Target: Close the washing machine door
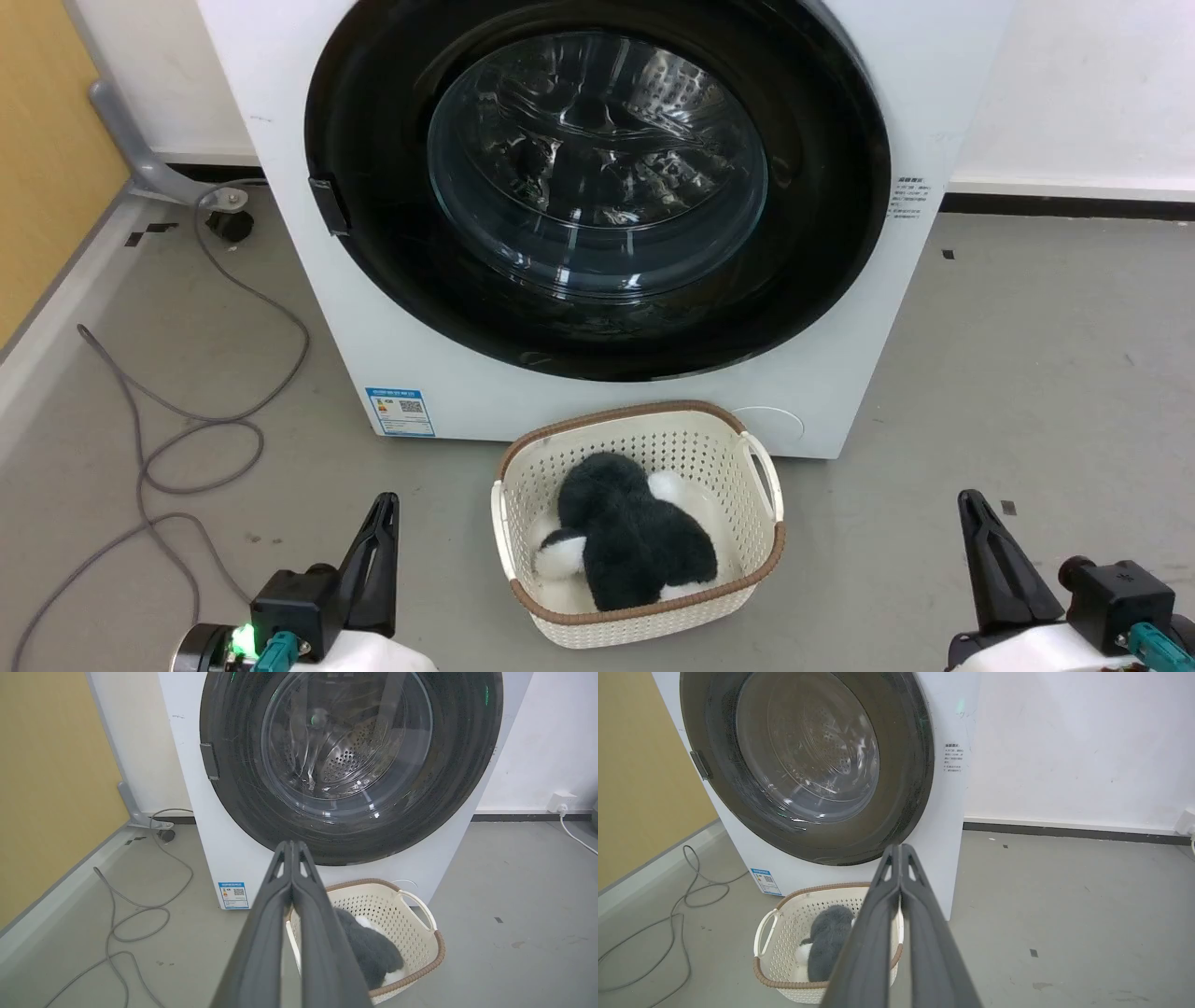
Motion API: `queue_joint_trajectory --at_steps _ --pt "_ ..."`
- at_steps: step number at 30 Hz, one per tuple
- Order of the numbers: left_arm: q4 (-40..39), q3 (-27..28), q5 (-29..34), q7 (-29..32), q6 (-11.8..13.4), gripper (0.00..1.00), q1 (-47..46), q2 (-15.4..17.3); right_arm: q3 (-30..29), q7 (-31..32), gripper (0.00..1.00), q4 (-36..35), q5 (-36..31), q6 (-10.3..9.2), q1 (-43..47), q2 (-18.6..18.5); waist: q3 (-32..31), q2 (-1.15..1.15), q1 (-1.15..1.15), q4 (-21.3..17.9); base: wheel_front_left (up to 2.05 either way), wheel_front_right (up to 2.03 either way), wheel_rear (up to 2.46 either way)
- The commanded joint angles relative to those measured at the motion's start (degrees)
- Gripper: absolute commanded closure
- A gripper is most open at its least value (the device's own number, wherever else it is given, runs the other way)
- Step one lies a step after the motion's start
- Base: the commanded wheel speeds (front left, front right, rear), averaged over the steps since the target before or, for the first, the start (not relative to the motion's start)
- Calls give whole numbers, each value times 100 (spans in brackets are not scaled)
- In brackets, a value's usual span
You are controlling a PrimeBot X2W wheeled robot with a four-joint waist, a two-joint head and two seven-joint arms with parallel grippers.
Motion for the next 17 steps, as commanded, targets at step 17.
queue_joint_trajectory --at_steps 17 --pt "-74 68 107 212 93 100 -157 3 67 183 100 -54 -159 -3 -210 18 9 0 0 -50 0 0 0"
